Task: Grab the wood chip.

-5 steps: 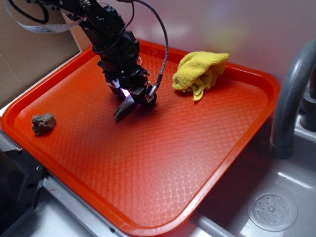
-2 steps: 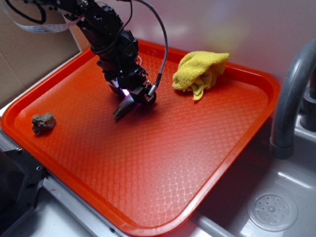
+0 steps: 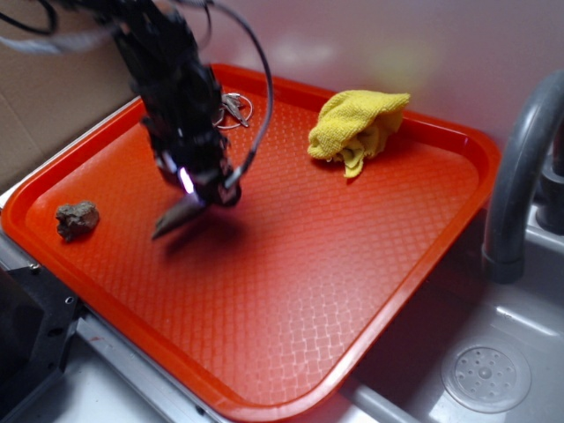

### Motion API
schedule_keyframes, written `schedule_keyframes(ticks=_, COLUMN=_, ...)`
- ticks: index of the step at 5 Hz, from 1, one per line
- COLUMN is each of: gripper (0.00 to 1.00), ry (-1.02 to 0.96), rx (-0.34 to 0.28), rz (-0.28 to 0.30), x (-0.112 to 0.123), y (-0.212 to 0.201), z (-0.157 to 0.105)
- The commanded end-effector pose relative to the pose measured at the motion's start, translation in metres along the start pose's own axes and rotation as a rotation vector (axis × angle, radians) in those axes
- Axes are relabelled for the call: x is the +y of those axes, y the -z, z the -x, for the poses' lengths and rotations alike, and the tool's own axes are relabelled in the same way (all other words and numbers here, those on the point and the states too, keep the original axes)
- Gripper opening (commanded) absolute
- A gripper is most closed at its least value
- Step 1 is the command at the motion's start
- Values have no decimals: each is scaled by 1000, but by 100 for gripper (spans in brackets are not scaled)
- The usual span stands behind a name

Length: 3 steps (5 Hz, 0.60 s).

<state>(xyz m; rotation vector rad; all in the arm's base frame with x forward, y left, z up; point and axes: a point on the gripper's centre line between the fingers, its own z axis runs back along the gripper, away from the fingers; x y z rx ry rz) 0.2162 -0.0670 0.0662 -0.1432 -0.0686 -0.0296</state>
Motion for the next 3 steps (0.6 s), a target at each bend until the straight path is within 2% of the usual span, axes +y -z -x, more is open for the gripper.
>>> schedule_keyframes(ticks=1, gripper=0, ry=14, rx=-140, rz=118, x=-45, y=-112, z=-22)
schedule_keyframes(ticks=2, gripper=0, ry=-3, rx=-171, rz=93, x=-41, y=-134, z=-25)
schedule_keyframes(ticks=3, gripper=0, ry=-26, rx=-174, rz=91, x=-36, y=-133, z=-29)
